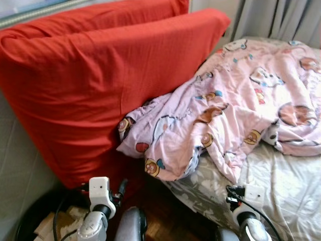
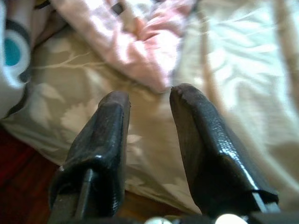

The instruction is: Clean up the room

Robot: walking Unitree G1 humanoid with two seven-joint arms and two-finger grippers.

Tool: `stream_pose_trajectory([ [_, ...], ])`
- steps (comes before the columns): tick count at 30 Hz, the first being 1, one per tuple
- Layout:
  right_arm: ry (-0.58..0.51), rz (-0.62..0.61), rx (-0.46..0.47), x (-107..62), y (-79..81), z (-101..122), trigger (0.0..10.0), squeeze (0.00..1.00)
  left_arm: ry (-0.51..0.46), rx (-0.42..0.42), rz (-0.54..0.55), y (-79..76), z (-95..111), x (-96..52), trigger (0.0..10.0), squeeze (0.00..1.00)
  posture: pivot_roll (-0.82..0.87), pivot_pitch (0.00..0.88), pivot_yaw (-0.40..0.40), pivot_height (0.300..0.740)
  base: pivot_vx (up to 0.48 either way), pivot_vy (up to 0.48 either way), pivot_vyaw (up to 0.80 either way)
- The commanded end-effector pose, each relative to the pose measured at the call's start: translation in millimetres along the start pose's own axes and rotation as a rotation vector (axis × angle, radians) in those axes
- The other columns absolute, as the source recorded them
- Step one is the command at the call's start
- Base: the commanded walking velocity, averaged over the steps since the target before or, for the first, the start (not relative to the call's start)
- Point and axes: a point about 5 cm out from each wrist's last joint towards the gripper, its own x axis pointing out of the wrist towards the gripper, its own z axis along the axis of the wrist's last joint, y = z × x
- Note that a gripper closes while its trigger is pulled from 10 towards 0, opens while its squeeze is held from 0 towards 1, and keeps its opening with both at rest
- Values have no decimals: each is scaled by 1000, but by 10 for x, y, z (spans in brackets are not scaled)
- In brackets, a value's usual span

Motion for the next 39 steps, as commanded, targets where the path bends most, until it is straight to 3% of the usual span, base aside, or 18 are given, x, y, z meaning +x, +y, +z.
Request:
stream_pose_trajectory([
  [1, 11, 6, 14, -6, 23, -27, 10000, 0, 4, 0, 9, 34, -1, -8, 10000, 0, 43, 49, 27, 604, 0, 0, 0],
  [8, 20, 37, -12, -4, 47, -36, 10000, 0, 2, -1, 7, 37, 3, -10, 10000, 0, 45, 54, 29, 604, 0, 0, 0],
  [29, 41, 28, 5, 7, 45, -50, 10000, 0, 1, 6, 3, 55, 14, -9, 10000, 0, 45, 55, 36, 604, 258, 0, 65],
  [38, 31, 140, -70, 48, 148, 9, 10000, 0, -3, 5, 2, 49, 21, -4, 10000, 0, 47, 57, 35, 604, 263, 0, 158],
  [39, 30, 146, -72, 51, 157, 13, 10000, 349, -3, 4, 3, 49, 21, -3, 10000, 0, 47, 57, 35, 604, 0, 0, 469],
])
